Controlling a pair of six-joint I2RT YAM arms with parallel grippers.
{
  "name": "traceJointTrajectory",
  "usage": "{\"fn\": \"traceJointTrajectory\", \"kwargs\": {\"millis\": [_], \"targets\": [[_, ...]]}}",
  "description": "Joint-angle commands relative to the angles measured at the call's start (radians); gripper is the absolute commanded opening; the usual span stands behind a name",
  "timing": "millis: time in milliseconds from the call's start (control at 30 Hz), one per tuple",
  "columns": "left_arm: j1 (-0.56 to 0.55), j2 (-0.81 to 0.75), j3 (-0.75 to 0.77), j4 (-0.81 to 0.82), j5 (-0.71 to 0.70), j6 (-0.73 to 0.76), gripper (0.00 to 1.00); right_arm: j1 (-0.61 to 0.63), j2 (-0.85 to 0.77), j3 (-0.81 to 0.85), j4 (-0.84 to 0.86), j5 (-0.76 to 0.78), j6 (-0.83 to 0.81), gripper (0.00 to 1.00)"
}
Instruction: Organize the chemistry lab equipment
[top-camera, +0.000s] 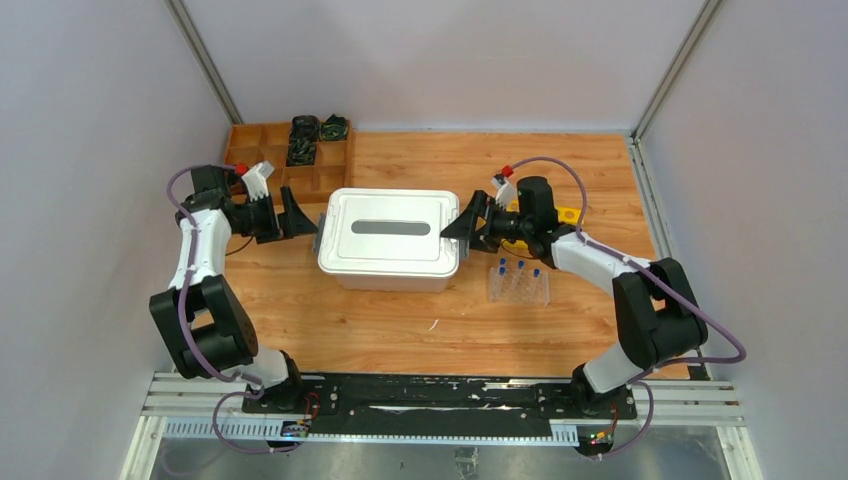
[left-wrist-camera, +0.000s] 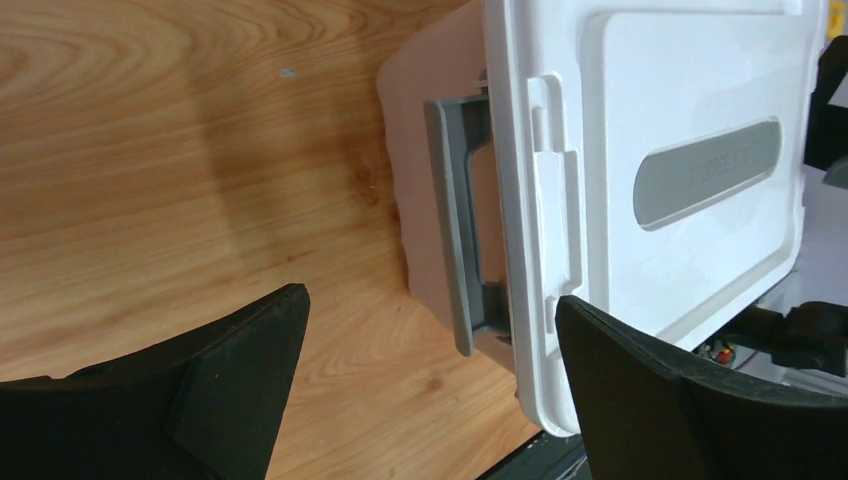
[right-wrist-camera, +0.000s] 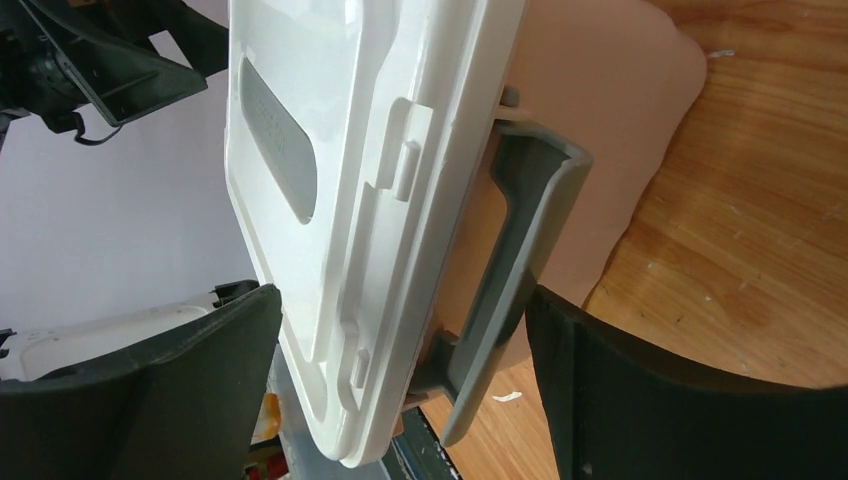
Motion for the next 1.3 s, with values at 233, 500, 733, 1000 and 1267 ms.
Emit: {"fn": "traceJointTrajectory", "kwargs": {"millis": [233, 500, 733, 1000, 1267], "targets": [[0.007, -0.051, -0.2, 0.449, 0.216, -0.326, 1.0, 0.067, -0.013, 0.099, -0.109, 0.09, -0.065, 0.78], [0.004, -0.055, -0.267, 0.536, 0.262, -0.359, 1.0, 0.202, 0.009, 0.29, -0.485, 0.385, -0.261, 0.69], [-0.01, -0.06, -0.261, 0.476, 0.283, -0.268, 1.0, 0.29, 0.04, 0.396, -0.636, 0.597, -0.323, 0.61], [-0.074, -0.072, -0.249, 0.416, 0.263, -0.163, 0.87, 0.33, 0.1, 0.468, -0.721, 0.726, -0.333, 0.52], [-0.121, -0.066, -0.225, 0.377, 0.195, -0.079, 0.67, 0.345, 0.122, 0.503, -0.751, 0.76, -0.349, 0.42]]}}
